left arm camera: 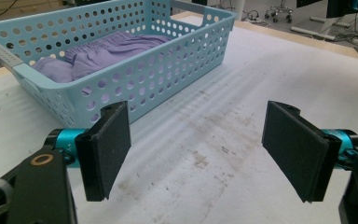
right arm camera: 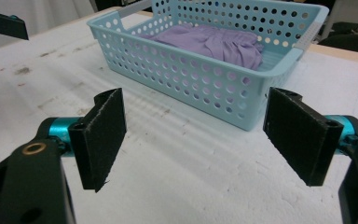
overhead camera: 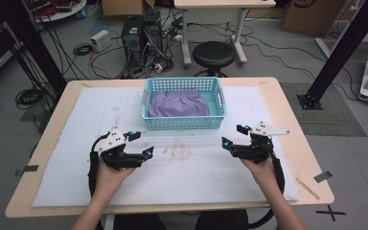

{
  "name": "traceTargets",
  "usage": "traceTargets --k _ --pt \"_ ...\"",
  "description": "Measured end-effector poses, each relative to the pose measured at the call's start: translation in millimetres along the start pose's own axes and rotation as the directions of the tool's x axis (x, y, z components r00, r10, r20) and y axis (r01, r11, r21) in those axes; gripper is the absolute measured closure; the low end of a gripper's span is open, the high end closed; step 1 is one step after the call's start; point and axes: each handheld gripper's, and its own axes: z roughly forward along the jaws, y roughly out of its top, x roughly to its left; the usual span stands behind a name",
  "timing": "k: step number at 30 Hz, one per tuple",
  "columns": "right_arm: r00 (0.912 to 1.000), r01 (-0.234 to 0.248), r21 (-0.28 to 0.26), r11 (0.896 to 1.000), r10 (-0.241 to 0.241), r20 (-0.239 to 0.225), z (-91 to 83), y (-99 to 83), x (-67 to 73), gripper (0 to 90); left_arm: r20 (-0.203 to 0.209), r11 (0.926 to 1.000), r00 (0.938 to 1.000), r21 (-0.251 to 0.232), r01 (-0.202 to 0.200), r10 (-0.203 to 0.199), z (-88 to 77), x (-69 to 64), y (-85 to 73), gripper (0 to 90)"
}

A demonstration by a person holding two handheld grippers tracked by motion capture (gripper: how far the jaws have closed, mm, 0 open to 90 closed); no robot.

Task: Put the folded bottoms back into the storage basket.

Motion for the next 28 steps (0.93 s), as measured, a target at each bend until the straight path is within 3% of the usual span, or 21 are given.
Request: traceTargets --k 8,28 --pt "0.9997 -0.019 0.012 1.0 0.019 0.017 -1.1 -6.3 -6.8 21.7 -0.005 0.9999 1.0 0.006 0.008 -0.008 -1.9 3.9 -2.4 23.7" --pt "0.9994 -0.024 0.011 1.0 0.024 0.024 0.4 -8.0 -8.8 21.7 -0.011 0.9998 0.9997 0.005 0.021 -0.021 -3.0 7.1 -3.6 23.7"
